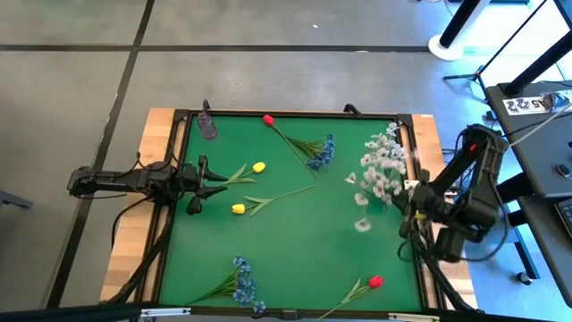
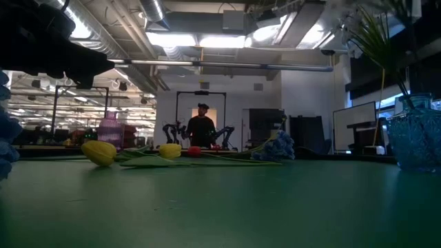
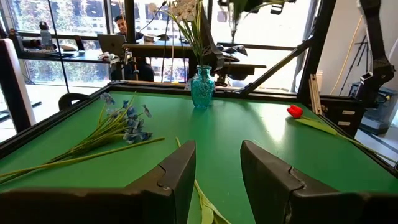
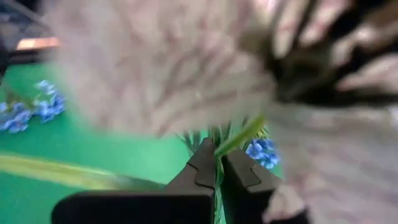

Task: Sort flowers into vase by color
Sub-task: Put the white flowers into the blue vase

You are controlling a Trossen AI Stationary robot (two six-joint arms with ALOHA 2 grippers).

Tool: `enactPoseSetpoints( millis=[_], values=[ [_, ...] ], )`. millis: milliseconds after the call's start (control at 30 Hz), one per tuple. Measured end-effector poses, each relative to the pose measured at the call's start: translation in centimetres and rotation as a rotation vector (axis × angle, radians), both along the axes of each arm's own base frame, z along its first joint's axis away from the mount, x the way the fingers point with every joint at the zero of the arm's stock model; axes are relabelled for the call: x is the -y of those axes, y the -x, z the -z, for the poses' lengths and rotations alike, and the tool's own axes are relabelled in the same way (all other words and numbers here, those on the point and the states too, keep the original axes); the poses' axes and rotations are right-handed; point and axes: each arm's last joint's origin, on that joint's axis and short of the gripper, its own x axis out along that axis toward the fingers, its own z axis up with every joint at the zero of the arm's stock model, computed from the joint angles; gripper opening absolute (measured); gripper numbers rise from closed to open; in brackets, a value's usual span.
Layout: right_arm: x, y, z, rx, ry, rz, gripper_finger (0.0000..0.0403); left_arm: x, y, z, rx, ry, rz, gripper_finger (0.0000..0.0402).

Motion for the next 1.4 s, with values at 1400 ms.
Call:
enactPoseSetpoints(
  millis=[1400],
  values=[
    [5.9,3.5,3.2,-0.218,-0.129,-0.125,0.0091,0.0,0.0,0.0,0.0,0.0,0.0,0.0124]
  ],
)
